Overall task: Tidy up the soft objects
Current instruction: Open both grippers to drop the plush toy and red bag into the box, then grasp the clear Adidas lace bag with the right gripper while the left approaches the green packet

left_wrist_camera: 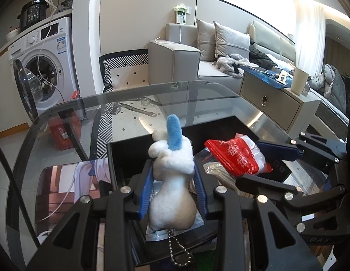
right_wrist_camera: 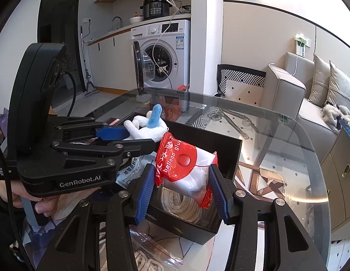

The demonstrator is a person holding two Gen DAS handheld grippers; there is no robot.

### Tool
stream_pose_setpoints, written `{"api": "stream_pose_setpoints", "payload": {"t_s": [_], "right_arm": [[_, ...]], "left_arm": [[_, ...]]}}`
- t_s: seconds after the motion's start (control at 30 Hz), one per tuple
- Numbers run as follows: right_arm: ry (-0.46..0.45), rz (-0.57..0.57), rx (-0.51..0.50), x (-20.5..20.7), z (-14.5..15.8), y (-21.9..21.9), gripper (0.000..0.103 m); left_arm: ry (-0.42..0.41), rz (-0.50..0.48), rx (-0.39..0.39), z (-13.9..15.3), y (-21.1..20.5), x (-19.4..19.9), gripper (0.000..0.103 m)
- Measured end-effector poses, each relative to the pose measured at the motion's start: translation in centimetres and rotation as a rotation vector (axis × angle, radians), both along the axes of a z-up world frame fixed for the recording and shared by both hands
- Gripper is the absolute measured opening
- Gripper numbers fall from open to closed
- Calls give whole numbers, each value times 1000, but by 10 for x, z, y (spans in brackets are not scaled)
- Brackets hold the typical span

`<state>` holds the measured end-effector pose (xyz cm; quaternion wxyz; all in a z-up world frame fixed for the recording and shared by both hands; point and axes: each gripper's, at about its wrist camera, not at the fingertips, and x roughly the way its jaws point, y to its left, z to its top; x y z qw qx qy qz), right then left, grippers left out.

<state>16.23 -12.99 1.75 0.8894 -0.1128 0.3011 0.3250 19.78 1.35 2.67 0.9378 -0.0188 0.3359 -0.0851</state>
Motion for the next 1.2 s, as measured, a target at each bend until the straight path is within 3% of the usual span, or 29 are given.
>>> {"api": "stream_pose_setpoints", "payload": {"t_s": [0.23, 0.33, 0.4, 0.53, 0.6, 0.7, 0.77, 1.2], "right_arm": [[0, -12, -19, 4, -3, 1, 51], [-18, -27, -26, 4, 0, 0, 53], [-28, -24, -16, 0, 3, -4, 61], [-50, -23, 4, -13, 11, -14, 80], [-59, -35, 18, -21, 15, -23, 90], [-49, -57, 51, -32, 20, -37, 99], [-16, -63, 71, -39, 20, -45, 103], [69, -91, 78, -99, 0, -67, 103]], "left_arm": [[16, -21, 20, -5, -7, 2, 36], [14, -28, 19, -3, -10, -1, 46], [-1, -21, 24, 1, -11, -5, 60], [-12, 2, 48, 8, -8, -14, 65], [-31, 19, 52, 12, -6, -22, 88], [-74, 44, 54, 19, 0, -39, 103], [-80, 53, 52, 20, 4, -47, 103], [-98, 83, 58, 21, 11, -109, 103]]}}
